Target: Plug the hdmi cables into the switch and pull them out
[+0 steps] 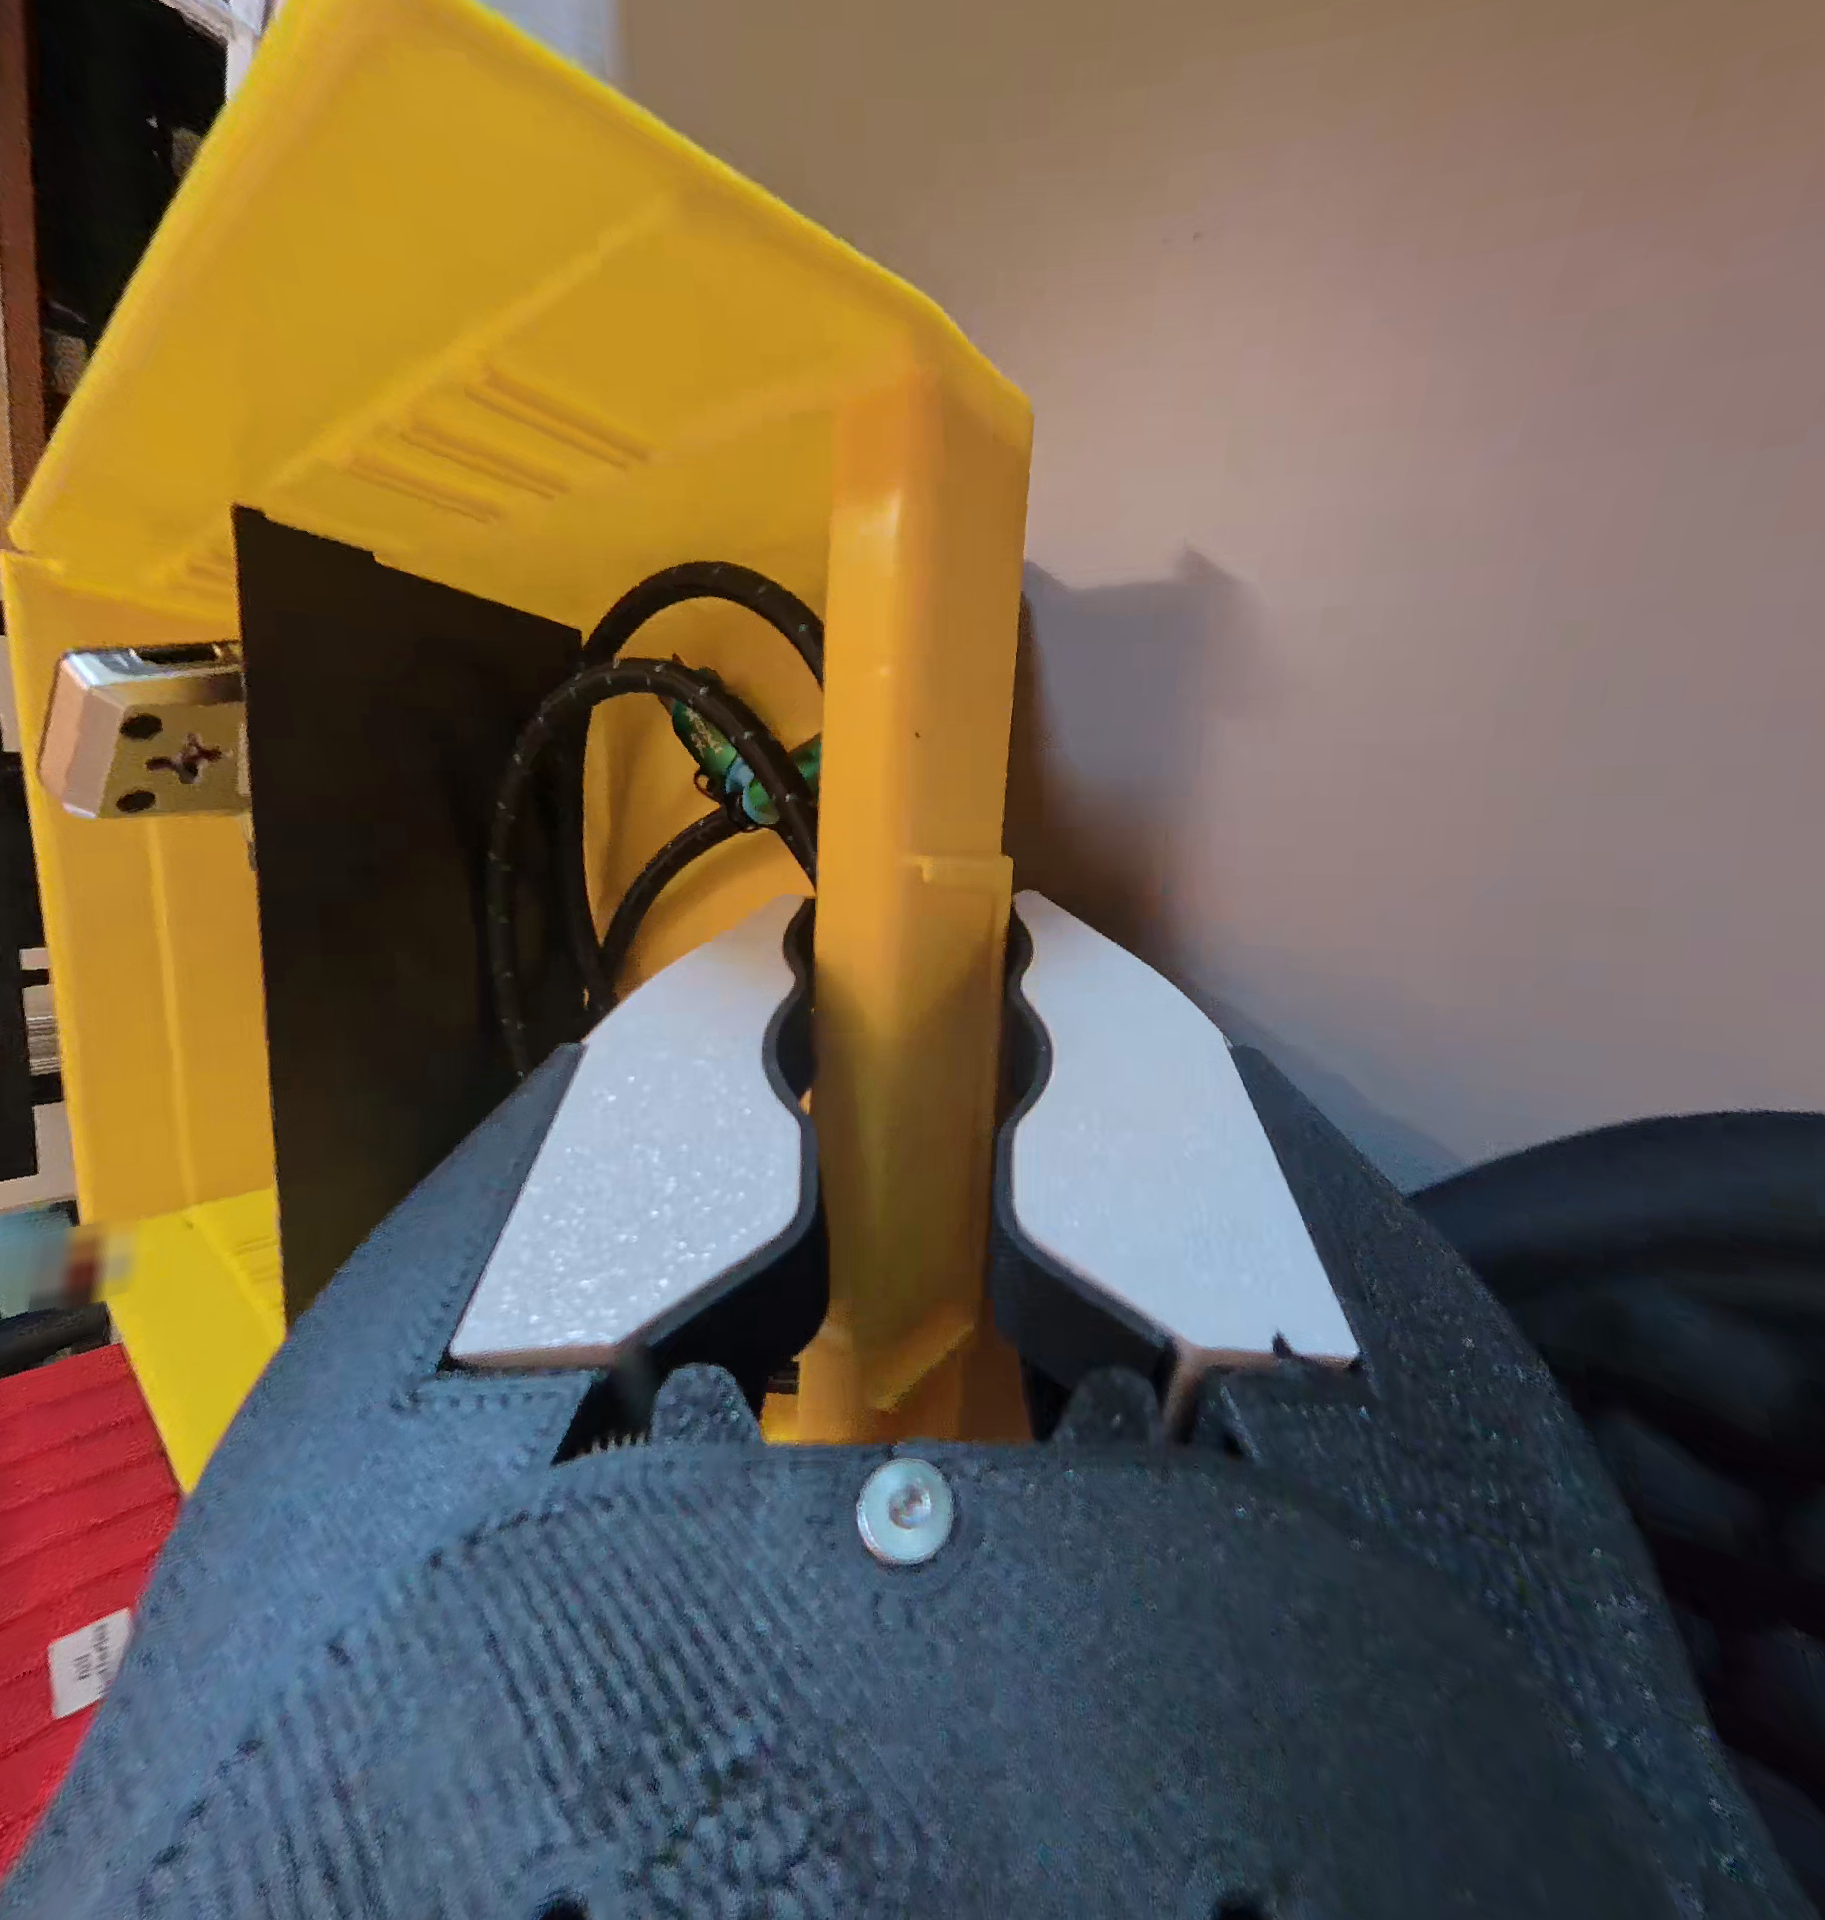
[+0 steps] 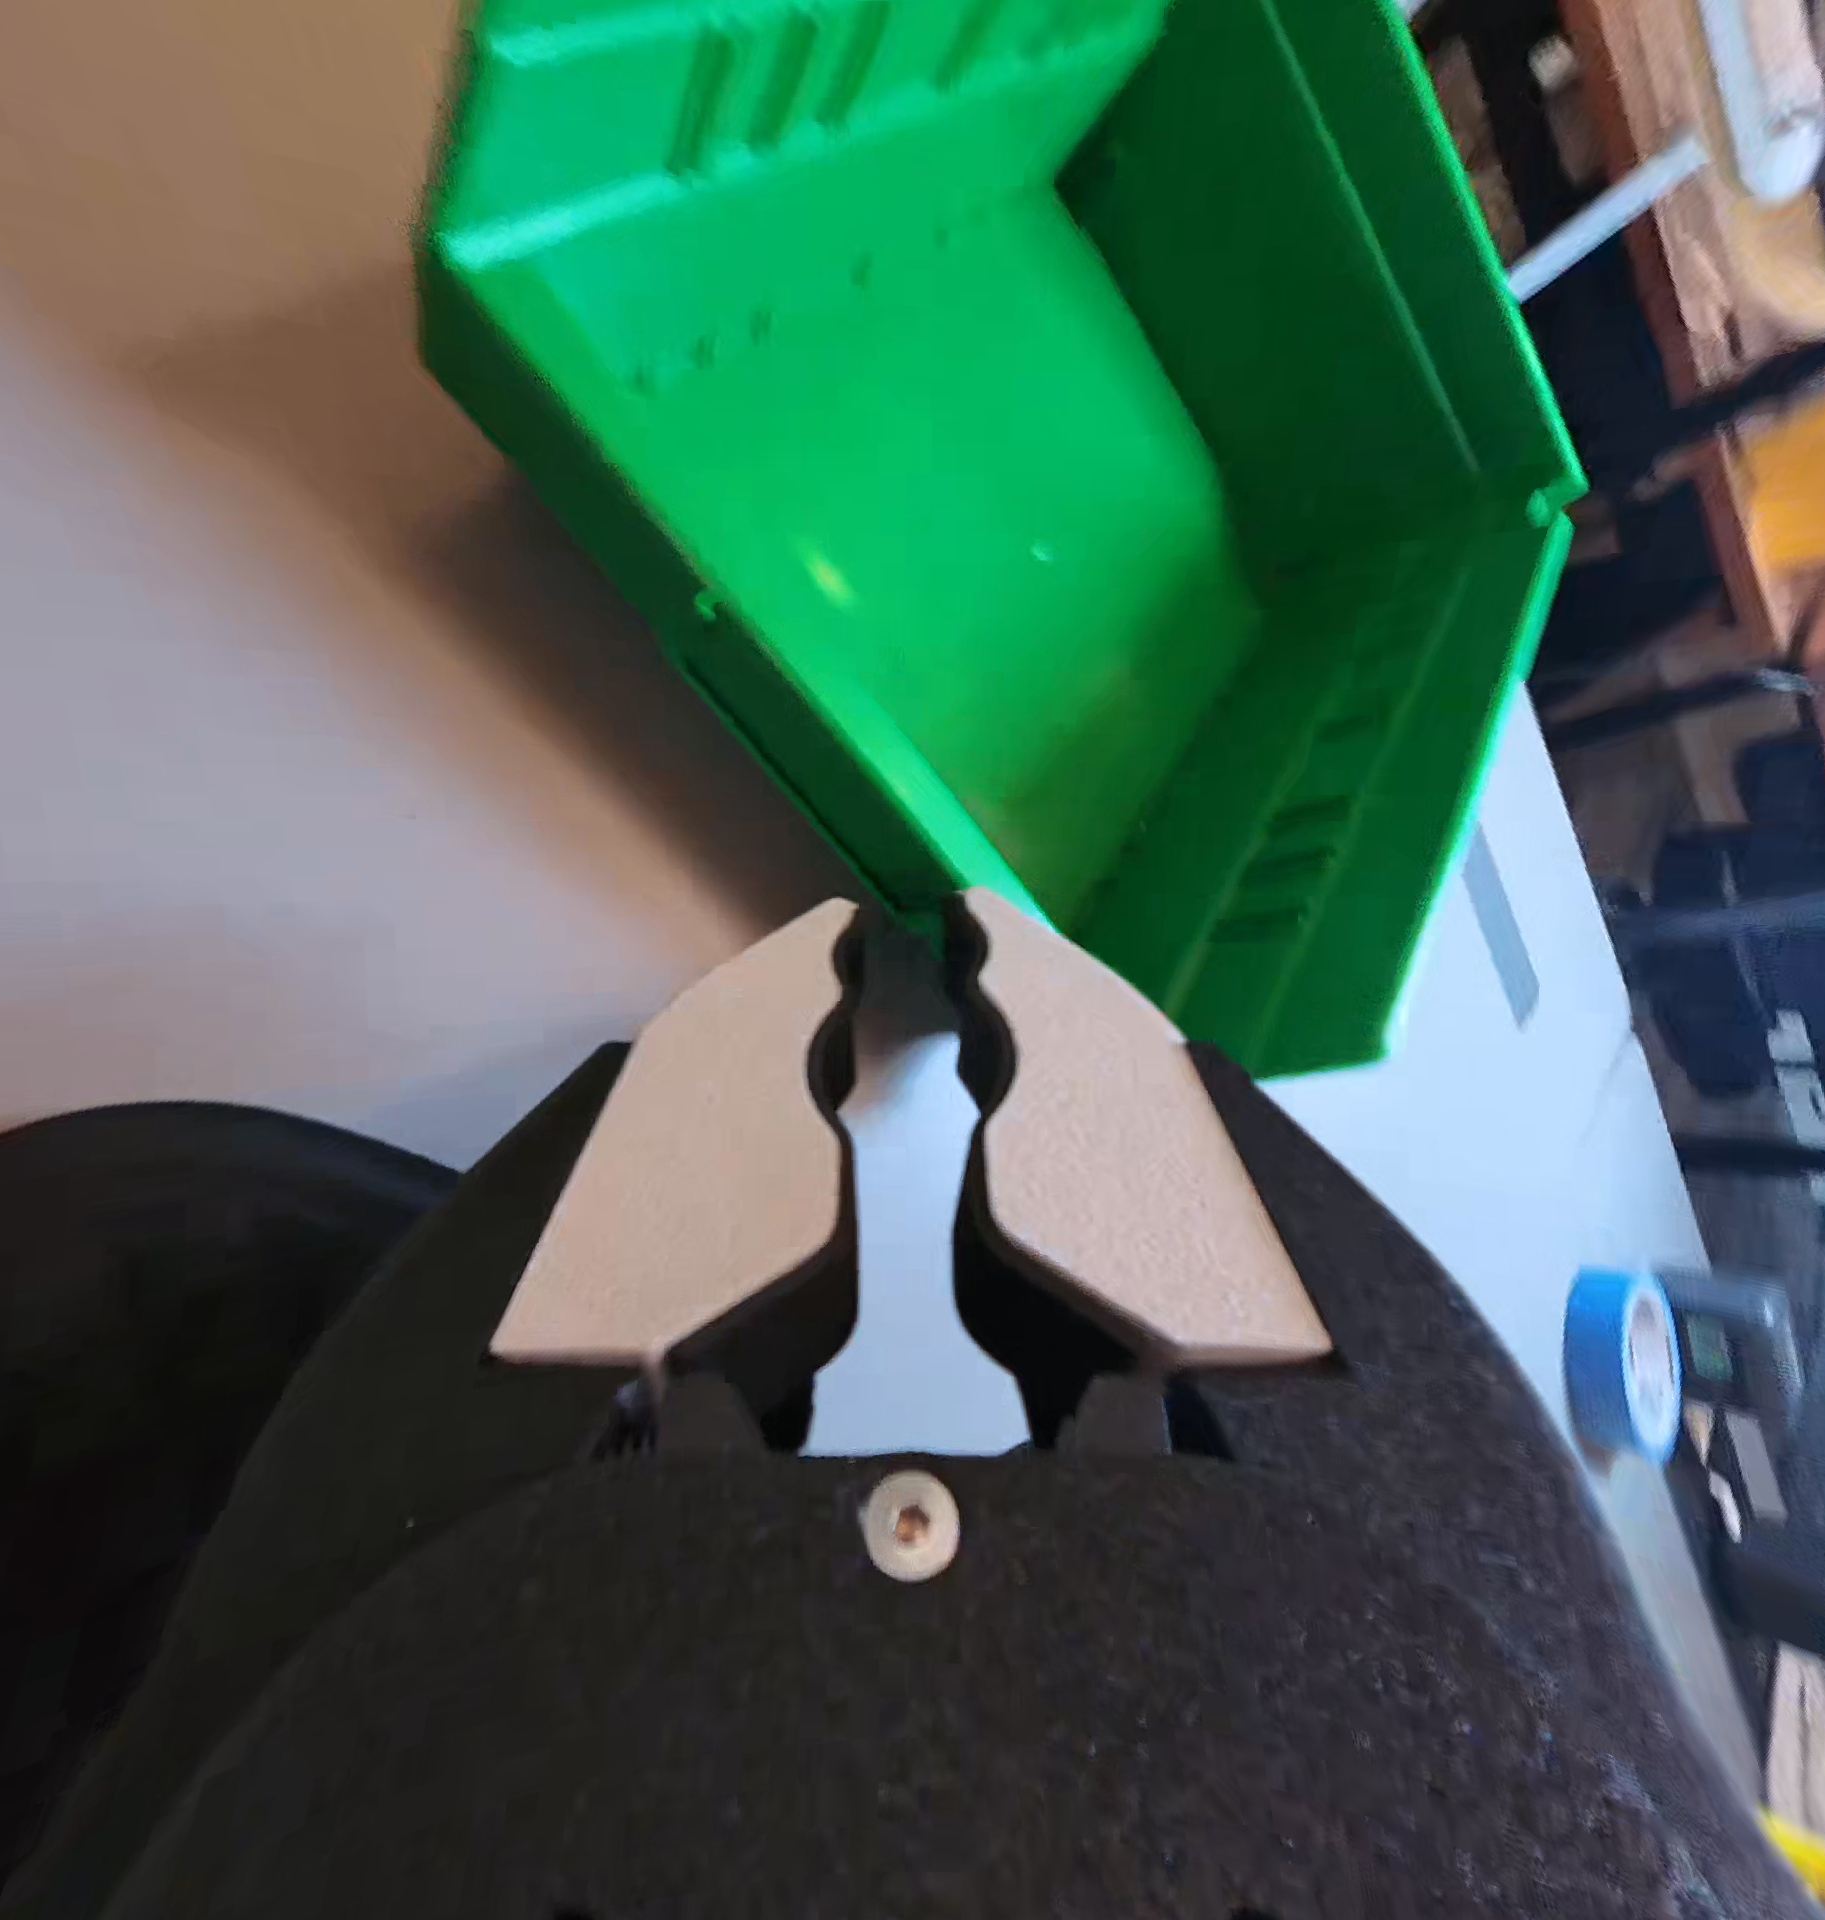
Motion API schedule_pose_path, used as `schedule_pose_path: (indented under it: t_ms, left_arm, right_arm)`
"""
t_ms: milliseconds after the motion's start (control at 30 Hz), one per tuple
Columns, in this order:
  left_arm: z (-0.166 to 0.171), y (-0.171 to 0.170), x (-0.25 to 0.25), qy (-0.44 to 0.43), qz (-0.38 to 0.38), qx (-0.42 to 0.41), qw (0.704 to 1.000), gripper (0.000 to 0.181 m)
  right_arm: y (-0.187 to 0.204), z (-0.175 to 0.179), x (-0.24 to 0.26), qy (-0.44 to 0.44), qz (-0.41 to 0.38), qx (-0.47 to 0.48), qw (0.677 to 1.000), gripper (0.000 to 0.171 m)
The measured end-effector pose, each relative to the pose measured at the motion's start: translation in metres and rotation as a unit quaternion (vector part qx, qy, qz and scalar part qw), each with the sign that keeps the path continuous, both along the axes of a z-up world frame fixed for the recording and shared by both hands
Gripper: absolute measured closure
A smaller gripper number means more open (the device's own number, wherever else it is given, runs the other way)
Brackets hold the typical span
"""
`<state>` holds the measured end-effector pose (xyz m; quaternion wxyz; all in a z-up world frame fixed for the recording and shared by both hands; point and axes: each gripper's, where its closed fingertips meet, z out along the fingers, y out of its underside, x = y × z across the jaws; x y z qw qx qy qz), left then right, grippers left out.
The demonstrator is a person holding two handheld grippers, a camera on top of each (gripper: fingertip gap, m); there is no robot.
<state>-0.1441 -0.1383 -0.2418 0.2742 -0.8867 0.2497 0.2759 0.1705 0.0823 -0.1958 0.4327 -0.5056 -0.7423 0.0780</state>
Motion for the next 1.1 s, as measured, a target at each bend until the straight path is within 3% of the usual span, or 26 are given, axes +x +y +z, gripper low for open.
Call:
schedule_pose_path:
  t_ms: [33, 100, 167, 200, 233, 267, 300, 467, 600, 733, 933, 1033, 1100]
  left_arm:
    - [0.000, 0.003, -0.003, 0.002, -0.004, -0.004, 1.000, 0.148]
    - [-0.002, 0.009, -0.007, -0.007, -0.008, -0.004, 1.000, 0.148]
    - [-0.002, 0.015, -0.015, -0.001, -0.003, 0.001, 1.000, 0.148]
    - [-0.002, 0.017, -0.019, 0.008, -0.002, 0.003, 1.000, 0.149]
    - [-0.002, 0.018, -0.023, 0.015, -0.001, 0.005, 1.000, 0.149]
    - [-0.001, 0.019, -0.027, 0.018, 0.000, 0.007, 1.000, 0.149]
    - [-0.001, 0.020, -0.029, 0.019, 0.002, 0.010, 1.000, 0.148]
    - [-0.001, 0.023, -0.040, 0.036, -0.004, 0.012, 0.999, 0.149]
    - [-0.001, 0.034, -0.053, 0.049, -0.004, 0.010, 0.999, 0.149]
    - [-0.001, 0.048, -0.069, 0.046, -0.001, 0.013, 0.999, 0.149]
    - [-0.001, 0.078, -0.100, 0.057, 0.020, 0.013, 0.998, 0.148]
    - [0.000, 0.093, -0.124, 0.062, 0.041, 0.019, 0.997, 0.147]
    - [0.001, 0.094, -0.133, 0.057, 0.052, 0.014, 0.997, 0.146]
  right_arm:
    - [-0.005, -0.001, -0.005, -0.016, 0.021, 0.000, 1.000, 0.145]
    - [-0.009, -0.010, -0.014, -0.086, 0.060, 0.010, 0.994, 0.119]
    - [0.003, -0.022, -0.026, -0.151, 0.091, 0.053, 0.983, 0.112]
    - [0.006, -0.033, -0.030, -0.186, 0.108, 0.054, 0.975, 0.114]
    - [0.009, -0.042, -0.036, -0.207, 0.121, 0.054, 0.969, 0.133]
    - [0.010, -0.049, -0.042, -0.221, 0.131, 0.047, 0.965, 0.137]
    - [0.012, -0.047, -0.048, -0.220, 0.128, 0.045, 0.966, 0.138]
    - [0.043, -0.044, -0.068, -0.191, -0.031, 0.011, 0.981, 0.137]
    - [0.082, -0.044, -0.075, -0.182, -0.124, 0.026, 0.975, 0.139]
    - [0.123, -0.045, -0.085, -0.175, -0.143, 0.068, 0.972, 0.140]
    - [0.160, -0.045, -0.079, -0.245, -0.175, 0.072, 0.951, 0.135]
    - [0.144, -0.026, -0.098, -0.205, -0.152, 0.016, 0.967, 0.127]
    - [0.119, 0.006, -0.122, -0.120, -0.110, -0.047, 0.985, 0.126]
